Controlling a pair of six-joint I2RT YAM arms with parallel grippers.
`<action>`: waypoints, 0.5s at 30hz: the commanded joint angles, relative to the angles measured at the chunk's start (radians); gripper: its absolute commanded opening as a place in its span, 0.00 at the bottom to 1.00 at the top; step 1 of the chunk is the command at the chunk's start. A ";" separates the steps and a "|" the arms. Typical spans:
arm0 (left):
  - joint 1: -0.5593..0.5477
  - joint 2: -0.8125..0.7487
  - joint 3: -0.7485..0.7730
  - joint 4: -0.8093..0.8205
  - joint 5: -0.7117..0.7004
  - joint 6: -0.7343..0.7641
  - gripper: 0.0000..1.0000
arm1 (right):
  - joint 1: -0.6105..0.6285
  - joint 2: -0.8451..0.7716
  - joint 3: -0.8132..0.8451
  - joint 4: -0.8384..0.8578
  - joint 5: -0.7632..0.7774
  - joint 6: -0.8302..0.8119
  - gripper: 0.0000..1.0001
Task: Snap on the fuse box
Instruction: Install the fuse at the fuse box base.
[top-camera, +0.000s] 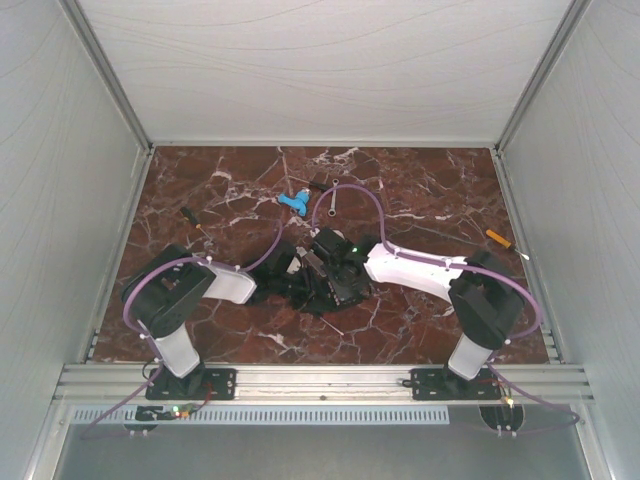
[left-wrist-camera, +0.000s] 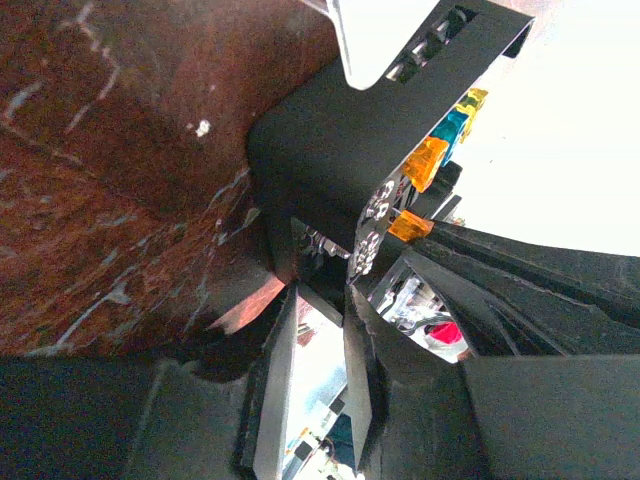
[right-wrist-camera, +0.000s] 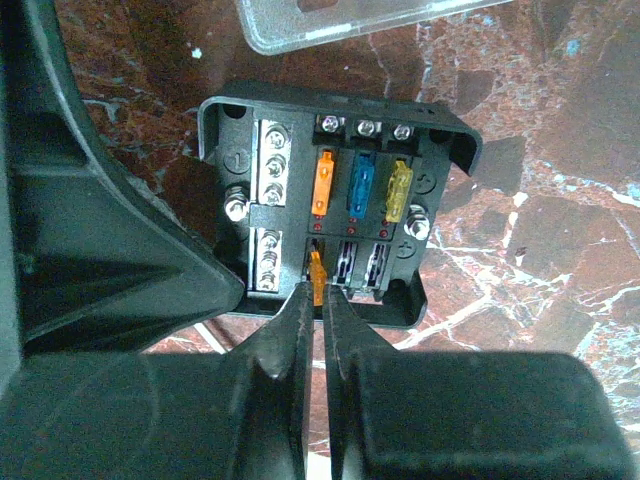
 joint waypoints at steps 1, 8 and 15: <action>-0.007 -0.016 0.007 0.019 -0.023 -0.007 0.24 | 0.016 0.032 0.014 0.006 0.005 0.006 0.00; -0.009 -0.015 0.008 0.019 -0.023 -0.008 0.24 | 0.022 0.079 0.034 0.020 0.011 0.020 0.00; -0.010 -0.014 0.007 0.025 -0.028 -0.015 0.24 | 0.021 0.095 0.023 -0.007 0.043 0.058 0.00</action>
